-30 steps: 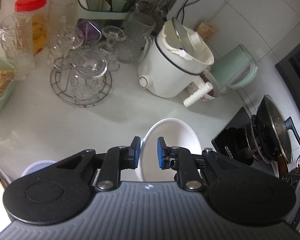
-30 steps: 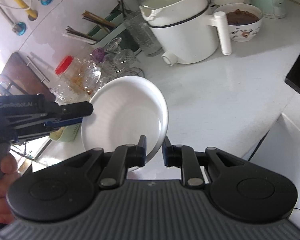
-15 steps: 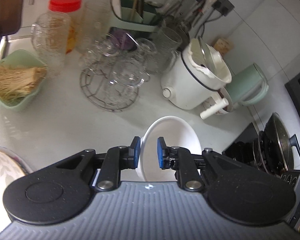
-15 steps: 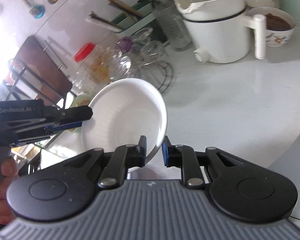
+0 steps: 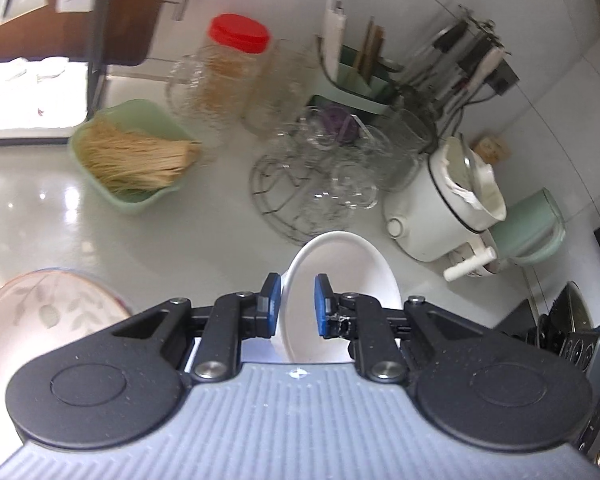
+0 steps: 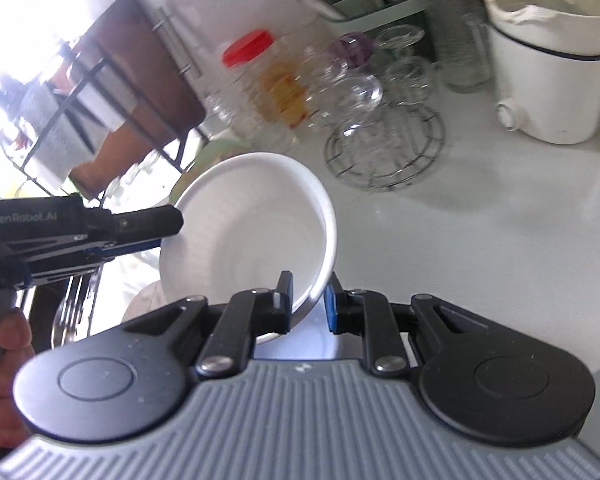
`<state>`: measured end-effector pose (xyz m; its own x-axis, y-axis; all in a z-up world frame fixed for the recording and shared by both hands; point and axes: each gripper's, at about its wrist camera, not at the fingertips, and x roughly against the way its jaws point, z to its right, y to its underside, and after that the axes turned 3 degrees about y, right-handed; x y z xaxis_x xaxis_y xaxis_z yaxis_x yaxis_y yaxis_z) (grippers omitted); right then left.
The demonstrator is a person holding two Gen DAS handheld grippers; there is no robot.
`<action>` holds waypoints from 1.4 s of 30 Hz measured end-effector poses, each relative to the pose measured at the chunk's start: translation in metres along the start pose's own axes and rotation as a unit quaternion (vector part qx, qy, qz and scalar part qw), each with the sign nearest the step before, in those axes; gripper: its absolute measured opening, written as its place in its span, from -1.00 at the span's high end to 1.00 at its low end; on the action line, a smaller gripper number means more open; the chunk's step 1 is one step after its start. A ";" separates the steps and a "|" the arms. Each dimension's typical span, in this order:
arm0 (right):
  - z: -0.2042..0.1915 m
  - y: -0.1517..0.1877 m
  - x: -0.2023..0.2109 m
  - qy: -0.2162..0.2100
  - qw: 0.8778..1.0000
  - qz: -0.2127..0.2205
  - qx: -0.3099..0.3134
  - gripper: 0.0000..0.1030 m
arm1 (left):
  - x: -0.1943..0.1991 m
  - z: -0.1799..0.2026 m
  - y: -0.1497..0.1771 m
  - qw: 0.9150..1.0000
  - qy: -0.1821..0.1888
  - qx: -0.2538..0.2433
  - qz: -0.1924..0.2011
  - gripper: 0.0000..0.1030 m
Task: Organize plates and bowls
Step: 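Carry the ceramic bowl with both grippers and lower it into the plastic bowls, then open both grippers to release the ceramic bowl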
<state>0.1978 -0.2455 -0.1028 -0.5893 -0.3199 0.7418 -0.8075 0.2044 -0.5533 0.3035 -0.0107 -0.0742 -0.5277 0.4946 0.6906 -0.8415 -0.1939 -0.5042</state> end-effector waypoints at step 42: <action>-0.015 0.033 -0.037 0.051 0.997 -0.057 0.024 0.60 | -0.030 -0.040 0.039 0.997 -0.032 -0.021 -0.071 0.63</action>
<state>0.1932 -0.2134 -0.1431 -0.4953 -0.2424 0.8342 -0.8687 0.1271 -0.4788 0.2912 0.0004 -0.1351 -0.4120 0.4583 0.7875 -0.9030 -0.0901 -0.4200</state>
